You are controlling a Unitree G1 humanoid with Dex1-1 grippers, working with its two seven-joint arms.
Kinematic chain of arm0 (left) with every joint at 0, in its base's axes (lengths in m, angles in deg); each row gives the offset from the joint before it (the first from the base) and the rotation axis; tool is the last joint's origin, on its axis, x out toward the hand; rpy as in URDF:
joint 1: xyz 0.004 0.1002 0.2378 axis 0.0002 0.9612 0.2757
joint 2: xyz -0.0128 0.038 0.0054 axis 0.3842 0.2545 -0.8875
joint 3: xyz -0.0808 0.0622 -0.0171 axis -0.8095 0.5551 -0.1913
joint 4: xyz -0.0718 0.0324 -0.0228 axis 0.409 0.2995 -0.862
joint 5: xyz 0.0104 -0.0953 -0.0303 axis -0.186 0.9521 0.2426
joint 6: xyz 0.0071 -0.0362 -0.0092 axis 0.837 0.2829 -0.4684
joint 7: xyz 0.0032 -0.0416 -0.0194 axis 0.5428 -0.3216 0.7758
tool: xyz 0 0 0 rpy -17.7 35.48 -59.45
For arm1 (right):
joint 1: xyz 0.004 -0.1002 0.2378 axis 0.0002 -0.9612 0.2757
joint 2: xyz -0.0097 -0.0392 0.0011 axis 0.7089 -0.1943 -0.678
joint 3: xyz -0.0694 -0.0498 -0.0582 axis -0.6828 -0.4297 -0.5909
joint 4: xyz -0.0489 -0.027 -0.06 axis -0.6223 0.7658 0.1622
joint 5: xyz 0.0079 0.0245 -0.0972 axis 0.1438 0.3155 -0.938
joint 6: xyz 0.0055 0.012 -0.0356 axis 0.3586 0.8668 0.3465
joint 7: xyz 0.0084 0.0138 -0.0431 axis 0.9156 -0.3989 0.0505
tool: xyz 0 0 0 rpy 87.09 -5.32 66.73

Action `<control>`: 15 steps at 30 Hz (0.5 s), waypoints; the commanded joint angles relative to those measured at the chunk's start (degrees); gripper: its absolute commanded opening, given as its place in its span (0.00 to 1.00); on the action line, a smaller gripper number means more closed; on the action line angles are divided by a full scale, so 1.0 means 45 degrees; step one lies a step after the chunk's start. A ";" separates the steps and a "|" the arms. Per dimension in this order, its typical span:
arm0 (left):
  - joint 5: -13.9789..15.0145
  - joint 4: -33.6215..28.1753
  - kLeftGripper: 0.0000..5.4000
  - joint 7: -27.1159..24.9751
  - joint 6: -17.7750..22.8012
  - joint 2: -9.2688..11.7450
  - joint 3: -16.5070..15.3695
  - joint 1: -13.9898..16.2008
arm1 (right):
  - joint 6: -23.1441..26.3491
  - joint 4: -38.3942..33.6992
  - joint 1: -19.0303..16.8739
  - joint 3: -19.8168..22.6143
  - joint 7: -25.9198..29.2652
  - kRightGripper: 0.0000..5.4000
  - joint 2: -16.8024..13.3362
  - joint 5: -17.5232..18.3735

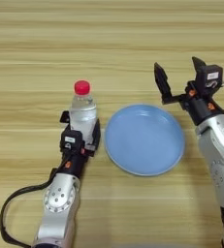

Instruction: Move the objects on the table

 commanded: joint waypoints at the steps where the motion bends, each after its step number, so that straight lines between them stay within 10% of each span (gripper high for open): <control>1: -0.0074 0.0578 0.58 -0.0018 -0.0341 -0.0076 0.0009 -0.0241 | -0.0020 0.0018 0.0162 0.0053 -0.0039 1.00 -0.0075 0.0039; 15: -0.0176 0.2708 0.58 0.0269 -0.1346 -0.0337 -0.0090 -0.0557 | -0.0015 -0.0016 0.0154 0.0017 -0.0079 1.00 -0.0117 0.0101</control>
